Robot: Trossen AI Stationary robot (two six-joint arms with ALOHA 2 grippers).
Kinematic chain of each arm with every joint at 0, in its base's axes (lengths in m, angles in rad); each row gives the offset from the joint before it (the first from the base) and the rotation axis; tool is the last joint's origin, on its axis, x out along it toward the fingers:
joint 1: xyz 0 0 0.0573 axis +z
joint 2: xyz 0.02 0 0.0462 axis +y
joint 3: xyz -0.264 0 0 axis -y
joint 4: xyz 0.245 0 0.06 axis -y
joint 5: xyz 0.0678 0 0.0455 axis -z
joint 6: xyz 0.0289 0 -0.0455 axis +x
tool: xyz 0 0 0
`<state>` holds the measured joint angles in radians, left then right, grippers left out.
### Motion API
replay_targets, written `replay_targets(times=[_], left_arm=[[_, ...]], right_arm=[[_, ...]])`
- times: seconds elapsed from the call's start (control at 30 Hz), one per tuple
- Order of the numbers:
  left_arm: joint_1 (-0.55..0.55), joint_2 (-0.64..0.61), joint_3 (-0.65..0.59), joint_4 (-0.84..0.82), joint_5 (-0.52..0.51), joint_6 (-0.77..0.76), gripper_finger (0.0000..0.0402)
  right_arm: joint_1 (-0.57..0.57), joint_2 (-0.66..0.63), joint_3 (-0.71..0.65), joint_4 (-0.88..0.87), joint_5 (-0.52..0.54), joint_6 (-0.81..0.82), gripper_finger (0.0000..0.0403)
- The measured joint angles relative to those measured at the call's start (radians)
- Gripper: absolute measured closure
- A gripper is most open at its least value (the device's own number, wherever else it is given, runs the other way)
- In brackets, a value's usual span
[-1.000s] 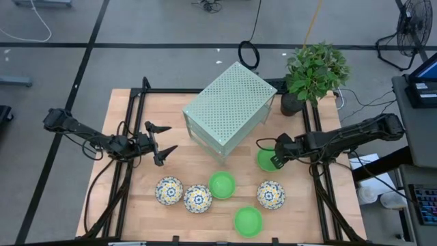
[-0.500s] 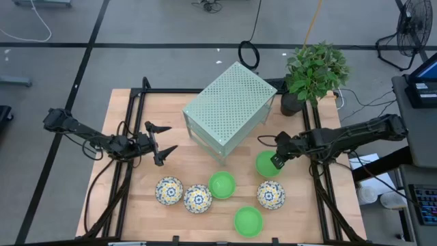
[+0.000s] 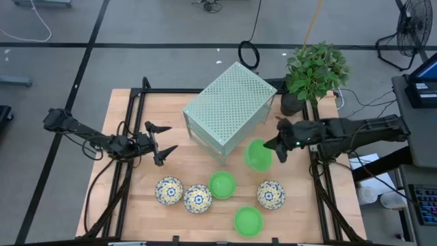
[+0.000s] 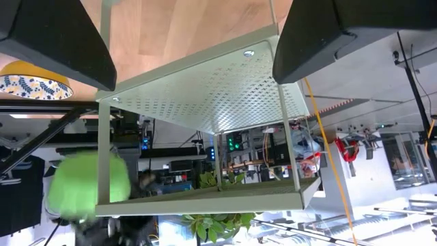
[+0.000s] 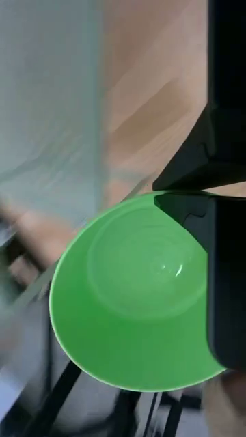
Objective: Pick & Place Mini bowls
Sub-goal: Put the top green bowl on the shelf
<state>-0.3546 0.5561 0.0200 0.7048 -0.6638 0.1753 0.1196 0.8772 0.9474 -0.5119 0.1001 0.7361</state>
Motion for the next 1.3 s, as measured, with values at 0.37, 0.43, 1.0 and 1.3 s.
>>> replay_targets(times=[0.37, 0.43, 1.0, 1.3], left_arm=[[0.0, 0.0, 0.0, 0.0, 0.0, 0.0, 0.0005], [0.0, 0.0, 0.0, 0.0, 0.0, 0.0, 0.0005], [0.0, 0.0, 0.0, 0.0, 0.0, 0.0, 0.0005], [0.0, 0.0, 0.0, 0.0, 0.0, 0.0, 0.0005]], right_arm=[[-0.021, 0.254, 0.494, -0.019, 0.002, -0.191, 0.0402], [-0.035, 0.344, 0.633, -0.102, 0.001, -0.223, 0.0403], [-0.437, 0.758, 1.317, -0.682, 0.005, -0.264, 0.0403], [-0.569, 0.758, 1.284, -0.821, 0.082, -0.247, 0.0403]])
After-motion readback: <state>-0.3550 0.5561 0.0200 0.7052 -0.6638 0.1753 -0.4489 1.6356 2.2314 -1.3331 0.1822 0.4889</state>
